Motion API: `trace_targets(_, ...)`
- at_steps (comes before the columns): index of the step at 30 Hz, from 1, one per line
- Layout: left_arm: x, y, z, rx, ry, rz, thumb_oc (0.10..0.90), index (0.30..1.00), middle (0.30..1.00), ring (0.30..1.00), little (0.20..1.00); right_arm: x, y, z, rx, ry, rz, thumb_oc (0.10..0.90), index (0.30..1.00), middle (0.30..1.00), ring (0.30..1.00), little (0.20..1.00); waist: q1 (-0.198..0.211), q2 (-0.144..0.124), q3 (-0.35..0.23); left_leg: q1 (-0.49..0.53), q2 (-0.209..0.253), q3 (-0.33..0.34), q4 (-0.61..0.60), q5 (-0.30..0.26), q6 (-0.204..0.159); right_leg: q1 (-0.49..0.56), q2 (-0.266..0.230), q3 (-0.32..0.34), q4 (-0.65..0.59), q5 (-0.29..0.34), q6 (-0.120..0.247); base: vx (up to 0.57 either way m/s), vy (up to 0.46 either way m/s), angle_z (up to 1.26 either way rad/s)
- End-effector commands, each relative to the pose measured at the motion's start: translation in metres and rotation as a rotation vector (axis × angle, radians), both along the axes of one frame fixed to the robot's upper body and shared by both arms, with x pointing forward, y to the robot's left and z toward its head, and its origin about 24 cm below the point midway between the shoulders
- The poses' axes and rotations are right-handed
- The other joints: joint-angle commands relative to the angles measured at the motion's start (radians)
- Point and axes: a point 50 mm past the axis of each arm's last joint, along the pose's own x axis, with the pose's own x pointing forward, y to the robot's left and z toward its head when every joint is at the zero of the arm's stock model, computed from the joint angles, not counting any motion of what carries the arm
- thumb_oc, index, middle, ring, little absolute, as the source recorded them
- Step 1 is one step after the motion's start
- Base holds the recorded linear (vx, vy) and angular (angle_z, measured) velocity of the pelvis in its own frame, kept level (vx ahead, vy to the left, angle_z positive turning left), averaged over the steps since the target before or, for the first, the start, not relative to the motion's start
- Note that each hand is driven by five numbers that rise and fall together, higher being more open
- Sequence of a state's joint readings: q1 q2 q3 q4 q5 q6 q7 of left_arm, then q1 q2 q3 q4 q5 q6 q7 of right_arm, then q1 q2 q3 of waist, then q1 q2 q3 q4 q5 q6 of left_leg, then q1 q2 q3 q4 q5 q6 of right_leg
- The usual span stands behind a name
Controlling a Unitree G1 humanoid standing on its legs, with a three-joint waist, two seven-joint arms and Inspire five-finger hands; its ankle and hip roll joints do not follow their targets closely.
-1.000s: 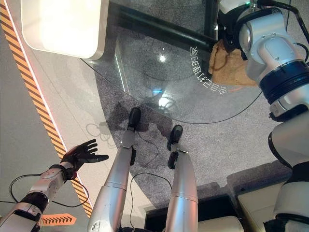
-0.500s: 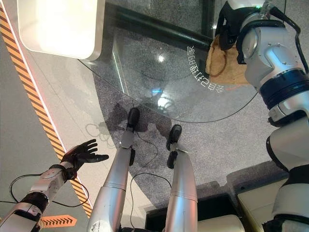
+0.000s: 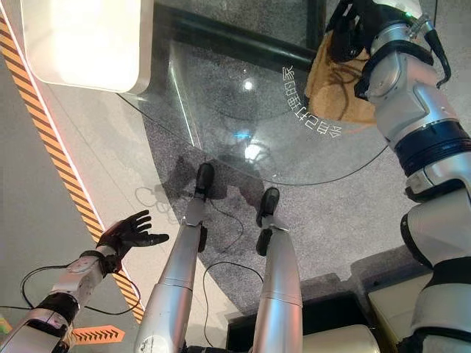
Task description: Wipe the table with a cloth and put it in the basket.
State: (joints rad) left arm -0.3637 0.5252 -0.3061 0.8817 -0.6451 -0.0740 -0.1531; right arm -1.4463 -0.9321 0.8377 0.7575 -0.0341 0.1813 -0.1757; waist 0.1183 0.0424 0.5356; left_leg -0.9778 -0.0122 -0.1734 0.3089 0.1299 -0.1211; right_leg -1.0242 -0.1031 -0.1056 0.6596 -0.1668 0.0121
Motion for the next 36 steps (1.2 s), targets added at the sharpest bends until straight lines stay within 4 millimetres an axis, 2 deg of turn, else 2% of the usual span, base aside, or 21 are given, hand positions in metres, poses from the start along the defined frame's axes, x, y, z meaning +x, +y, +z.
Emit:
trace_targets(1,-0.026,-0.002,-0.026,0.013,0.085,0.010,0.800,0.900,0.900,0.900,0.900,-0.024,0.048,0.051,0.046,-0.293,0.281,0.100,0.300,0.300,0.300,0.200,0.001,0.020,-0.016,0.025,-0.072,0.126,0.119,-0.137,0.107,0.063,0.057,-0.065,-0.197,0.124,-0.007,0.00,0.000,0.00)
trace_targets(10,-0.023,-0.012,-0.028,0.001,0.077,-0.005,0.800,0.900,0.900,0.900,0.900,-0.031,0.071,0.059,0.119,-0.407,0.380,0.100,0.300,0.300,0.300,0.200,0.004,0.031,-0.016,0.022,-0.077,0.128,0.116,-0.135,0.108,0.061,0.056,-0.065,-0.200,0.121,-0.007,0.00,0.000,0.00)
trace_targets(28,-0.024,-0.030,-0.034,-0.017,0.084,-0.042,0.800,0.900,0.900,0.900,0.900,-0.039,0.126,0.064,0.137,-0.463,0.497,0.100,0.300,0.300,0.300,0.200,0.032,0.045,-0.016,0.038,-0.087,0.118,0.100,-0.127,0.111,0.081,0.055,-0.074,-0.209,0.110,-0.013,0.00,0.002,0.01)
trace_targets(36,-0.021,-0.035,-0.033,-0.022,0.081,-0.050,0.800,0.900,0.900,0.900,0.900,-0.051,0.162,0.062,0.073,-0.423,0.605,0.100,0.300,0.300,0.300,0.200,0.043,0.044,-0.016,0.045,-0.094,0.114,0.093,-0.121,0.113,0.089,0.055,-0.080,-0.213,0.109,-0.014,0.00,0.000,0.00)
